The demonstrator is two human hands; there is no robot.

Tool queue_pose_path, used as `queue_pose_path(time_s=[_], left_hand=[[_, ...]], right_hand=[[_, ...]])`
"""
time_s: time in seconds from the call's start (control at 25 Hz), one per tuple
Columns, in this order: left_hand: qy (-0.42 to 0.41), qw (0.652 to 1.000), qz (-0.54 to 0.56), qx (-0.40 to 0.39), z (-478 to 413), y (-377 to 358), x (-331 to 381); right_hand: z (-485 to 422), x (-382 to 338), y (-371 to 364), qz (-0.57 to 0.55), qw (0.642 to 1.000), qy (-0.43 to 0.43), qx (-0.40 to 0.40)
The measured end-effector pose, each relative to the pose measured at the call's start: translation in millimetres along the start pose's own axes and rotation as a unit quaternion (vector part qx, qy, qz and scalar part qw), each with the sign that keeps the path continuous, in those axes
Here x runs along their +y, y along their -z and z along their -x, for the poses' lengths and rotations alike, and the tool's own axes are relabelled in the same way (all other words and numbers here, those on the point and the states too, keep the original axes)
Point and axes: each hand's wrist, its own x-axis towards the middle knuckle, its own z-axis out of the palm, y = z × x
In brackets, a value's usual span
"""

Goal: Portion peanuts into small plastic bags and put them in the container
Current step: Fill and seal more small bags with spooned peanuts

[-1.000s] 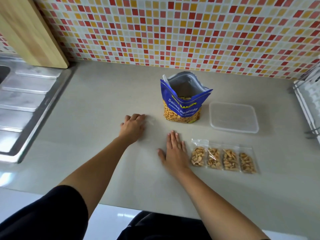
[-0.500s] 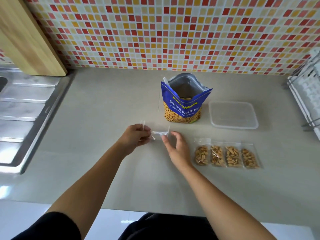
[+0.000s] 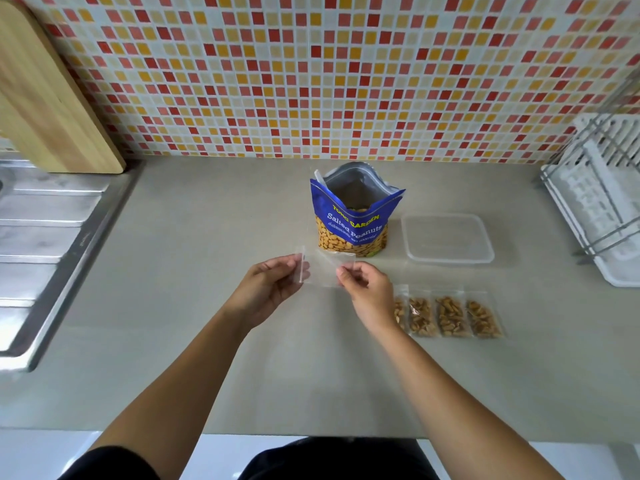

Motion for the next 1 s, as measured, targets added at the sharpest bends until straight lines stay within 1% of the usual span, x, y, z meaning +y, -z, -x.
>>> queue_pose_path(time_s=[0.12,0.2,0.28,0.32,0.36,0.44,0.48,0.52,0.6,0.68,0.72,0.8,1.0], left_hand=[[-0.019,1.0,-0.007,-0.021,4,-7,5],[-0.059,0.995,-0.069,-0.041,7,-7,7],[-0.103,0.983,-0.145,-0.049,9,-10,7],[-0.119,0.975,-0.182,-0.046,10,-12,7],[-0.131,0.966,-0.219,-0.038,11,-14,8],[-0.16,0.944,-0.288,-0.006,12,-19,8],[-0.169,0.939,-0.299,0.013,11,-20,8],[-0.165,0.944,-0.284,0.028,11,-22,9],[-0.133,0.965,-0.222,0.031,13,-24,10],[-0.114,0.972,-0.203,0.013,15,-26,11],[-0.107,0.974,-0.201,0.004,17,-28,12],[-0.095,0.98,-0.177,-0.009,19,-33,13],[-0.079,0.996,-0.023,-0.046,21,-47,12]], right_hand=[[-1,-7,5,-0.018,1.0,0.003,-0.009],[-2,-8,9,-0.015,1.0,-0.006,-0.009],[-1,-12,12,-0.006,1.0,-0.022,-0.009],[0,-15,12,-0.024,0.999,-0.033,-0.012],[1,-19,12,-0.072,0.996,-0.051,-0.019],[2,-25,14,-0.202,0.973,-0.094,-0.056],[2,-24,16,-0.233,0.965,-0.097,-0.076],[1,-22,19,-0.22,0.967,-0.088,-0.097],[4,-18,23,-0.15,0.979,-0.065,-0.125],[8,-20,25,-0.093,0.989,-0.057,-0.095],[8,-20,26,-0.087,0.992,-0.052,-0.077],[7,-25,27,-0.098,0.992,-0.044,-0.065],[7,-36,25,-0.094,0.989,-0.062,-0.094]])
